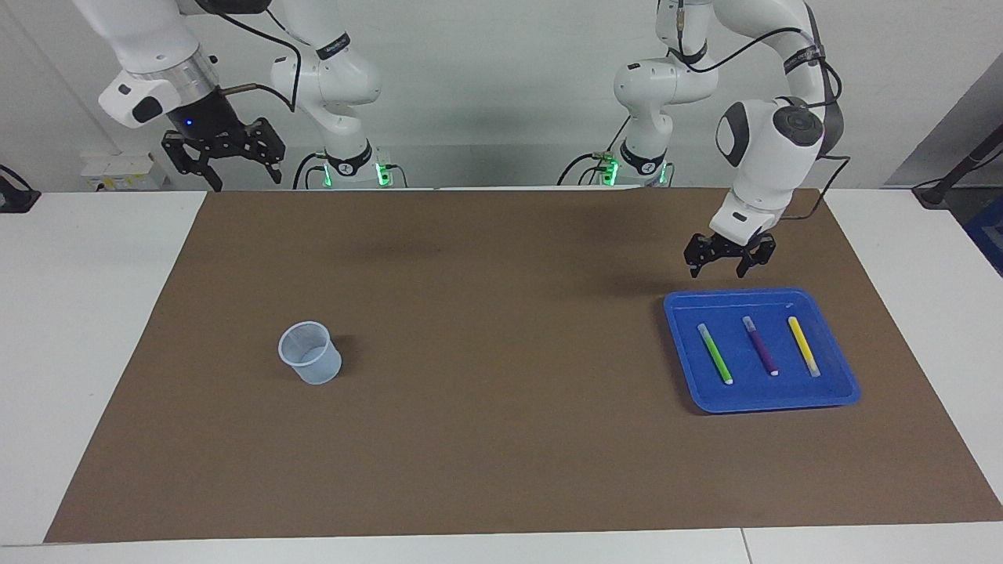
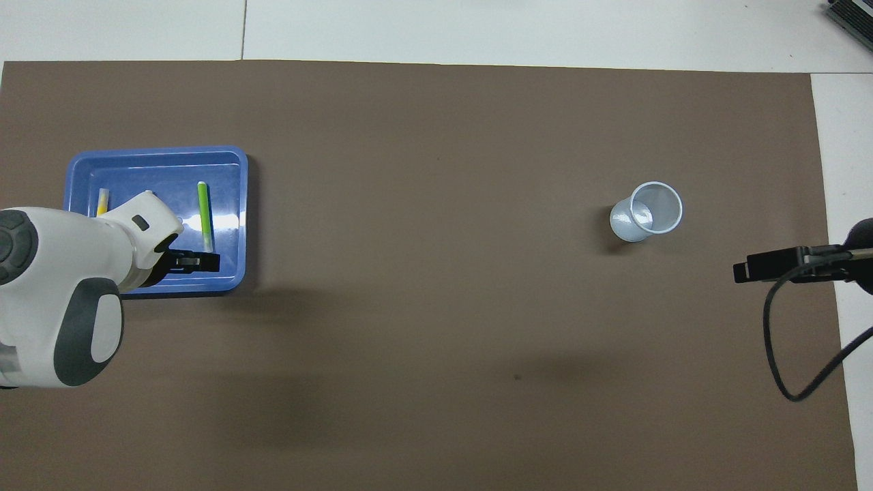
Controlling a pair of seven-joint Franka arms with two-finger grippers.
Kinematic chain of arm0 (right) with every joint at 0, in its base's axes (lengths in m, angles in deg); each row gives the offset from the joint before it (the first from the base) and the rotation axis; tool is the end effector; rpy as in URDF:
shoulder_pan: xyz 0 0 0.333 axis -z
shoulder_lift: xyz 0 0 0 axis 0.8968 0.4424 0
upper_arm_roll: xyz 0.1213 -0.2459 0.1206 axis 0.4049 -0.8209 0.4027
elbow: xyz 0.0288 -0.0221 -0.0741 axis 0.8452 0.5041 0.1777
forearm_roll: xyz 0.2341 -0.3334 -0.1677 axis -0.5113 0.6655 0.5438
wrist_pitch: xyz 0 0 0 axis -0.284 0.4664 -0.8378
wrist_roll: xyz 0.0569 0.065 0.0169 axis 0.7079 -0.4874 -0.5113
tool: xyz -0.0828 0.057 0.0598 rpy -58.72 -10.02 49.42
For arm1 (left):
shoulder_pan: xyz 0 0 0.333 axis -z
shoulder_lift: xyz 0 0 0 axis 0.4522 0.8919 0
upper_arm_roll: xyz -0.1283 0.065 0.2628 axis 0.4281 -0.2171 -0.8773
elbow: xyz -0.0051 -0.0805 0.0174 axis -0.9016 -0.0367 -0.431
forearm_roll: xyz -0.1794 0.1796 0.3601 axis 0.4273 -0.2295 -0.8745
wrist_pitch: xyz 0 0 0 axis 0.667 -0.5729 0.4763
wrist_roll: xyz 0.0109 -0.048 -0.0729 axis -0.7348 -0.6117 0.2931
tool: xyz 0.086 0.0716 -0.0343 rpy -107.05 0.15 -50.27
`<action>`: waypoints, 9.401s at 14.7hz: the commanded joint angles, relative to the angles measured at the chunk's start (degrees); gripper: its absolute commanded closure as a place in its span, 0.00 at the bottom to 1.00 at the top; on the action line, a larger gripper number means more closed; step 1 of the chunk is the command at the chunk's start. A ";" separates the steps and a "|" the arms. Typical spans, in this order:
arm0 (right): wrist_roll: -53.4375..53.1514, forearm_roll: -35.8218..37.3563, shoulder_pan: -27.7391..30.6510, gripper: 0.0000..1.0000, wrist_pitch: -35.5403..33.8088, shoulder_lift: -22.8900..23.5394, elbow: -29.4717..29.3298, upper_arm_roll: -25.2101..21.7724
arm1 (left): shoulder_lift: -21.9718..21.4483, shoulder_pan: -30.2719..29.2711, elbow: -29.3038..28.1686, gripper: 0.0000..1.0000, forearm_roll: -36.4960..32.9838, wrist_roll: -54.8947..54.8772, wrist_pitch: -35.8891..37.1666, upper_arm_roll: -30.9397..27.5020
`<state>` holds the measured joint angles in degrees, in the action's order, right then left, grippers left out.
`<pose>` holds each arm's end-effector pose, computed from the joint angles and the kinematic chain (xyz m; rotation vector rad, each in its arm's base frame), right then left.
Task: Transfer and insert pens with both arms
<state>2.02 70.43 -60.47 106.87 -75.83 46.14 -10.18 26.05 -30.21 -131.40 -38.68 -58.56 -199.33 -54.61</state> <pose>0.5521 0.0002 0.5729 -2.9552 0.0518 0.0637 0.5585 -0.0577 0.3282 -3.1274 0.1325 -0.1848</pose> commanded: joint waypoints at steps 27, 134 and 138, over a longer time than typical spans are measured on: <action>-45.28 -22.24 -11.45 0.00 25.12 2.63 14.20 0.65 | 15.03 -2.48 3.84 0.82 0.72 5.72 -14.36 -0.47; -38.42 -24.26 -33.33 0.99 60.27 25.39 2.69 0.48 | 9.32 0.69 16.84 1.00 29.81 -36.29 4.97 22.47; -38.25 -24.26 -32.90 1.00 60.10 25.39 2.51 0.48 | 9.32 0.60 16.84 1.00 29.81 -35.77 5.24 22.47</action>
<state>-37.48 47.02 -94.51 168.12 -49.70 48.68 -10.24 36.70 -30.15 -113.60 -10.01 -94.87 -194.72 -31.92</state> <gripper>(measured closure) 0.819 0.824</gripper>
